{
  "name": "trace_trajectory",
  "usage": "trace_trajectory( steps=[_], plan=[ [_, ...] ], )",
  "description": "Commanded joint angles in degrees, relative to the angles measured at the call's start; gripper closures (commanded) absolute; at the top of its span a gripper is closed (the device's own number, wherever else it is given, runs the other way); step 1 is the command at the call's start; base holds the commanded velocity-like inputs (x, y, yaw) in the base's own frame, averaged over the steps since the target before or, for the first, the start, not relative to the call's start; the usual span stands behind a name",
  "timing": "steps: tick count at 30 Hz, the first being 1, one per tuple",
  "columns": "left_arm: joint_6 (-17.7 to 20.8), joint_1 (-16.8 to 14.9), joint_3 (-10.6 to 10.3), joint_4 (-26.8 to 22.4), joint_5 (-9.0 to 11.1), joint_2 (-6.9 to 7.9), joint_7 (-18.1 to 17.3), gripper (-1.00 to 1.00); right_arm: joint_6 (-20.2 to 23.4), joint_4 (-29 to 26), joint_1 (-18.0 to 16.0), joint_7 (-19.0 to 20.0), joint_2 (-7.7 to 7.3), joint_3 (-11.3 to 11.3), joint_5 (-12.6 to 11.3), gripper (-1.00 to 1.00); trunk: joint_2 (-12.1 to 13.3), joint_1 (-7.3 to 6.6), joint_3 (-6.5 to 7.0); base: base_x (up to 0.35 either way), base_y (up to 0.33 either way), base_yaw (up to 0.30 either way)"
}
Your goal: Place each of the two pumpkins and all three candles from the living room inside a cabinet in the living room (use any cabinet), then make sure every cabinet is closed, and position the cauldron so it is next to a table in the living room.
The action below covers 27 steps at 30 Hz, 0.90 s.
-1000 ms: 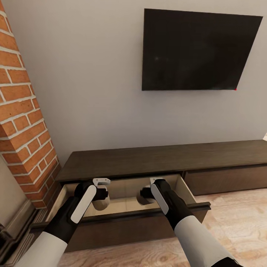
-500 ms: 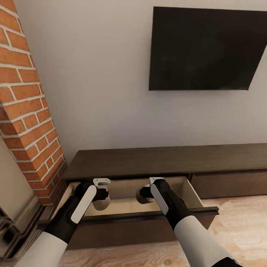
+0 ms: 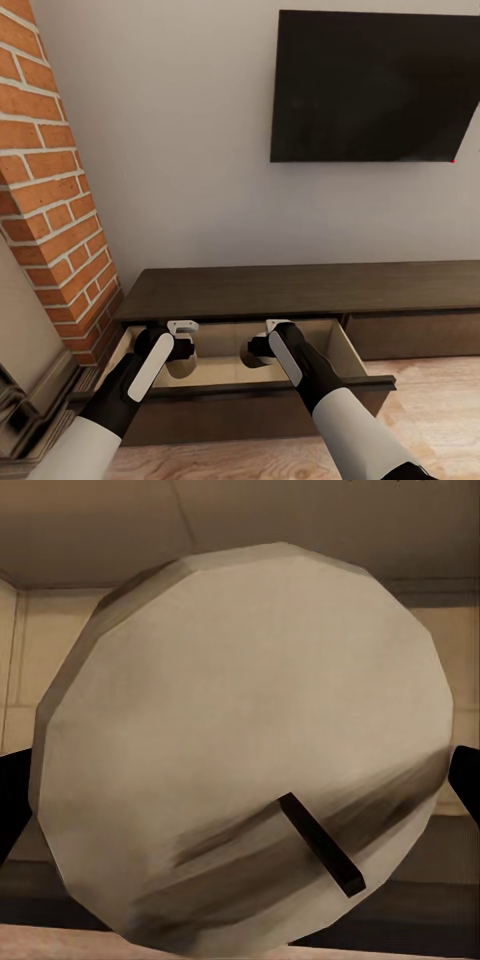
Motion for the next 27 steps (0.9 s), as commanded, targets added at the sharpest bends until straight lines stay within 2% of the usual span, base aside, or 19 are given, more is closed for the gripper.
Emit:
trace_trajectory(
  steps=[1, 6, 16, 27],
  plan=[
    [0.1, -0.1, -0.2, -0.1, 0.5, 0.06, 0.6, 1.00, 0.1, 0.0, 0.0, -0.5, 0.00, 0.1, -0.6, 1.00, 0.0, -0.01, -0.06, 0.012, -0.042, 0.001],
    [0.1, -0.1, -0.2, -0.1, 0.5, 0.06, 0.6, 1.00, 0.1, 0.0, 0.0, -0.5, 0.00, 0.1, -0.7, 1.00, 0.0, -0.01, -0.06, 0.016, -0.017, 0.020],
    [0.1, -0.1, -0.2, -0.1, 0.4, 0.06, 0.6, 1.00, 0.1, 0.0, 0.0, -0.5, 0.00, 0.2, -0.8, 1.00, 0.0, -0.01, -0.06, 0.090, -0.012, 0.138],
    [0.1, -0.1, -0.2, -0.1, 0.4, 0.06, 0.7, 1.00, 0.1, 0.0, 0.0, -0.5, 0.00, 0.2, -0.8, 1.00, 0.0, -0.01, -0.06, 0.169, -0.064, 0.044]
  ],
)
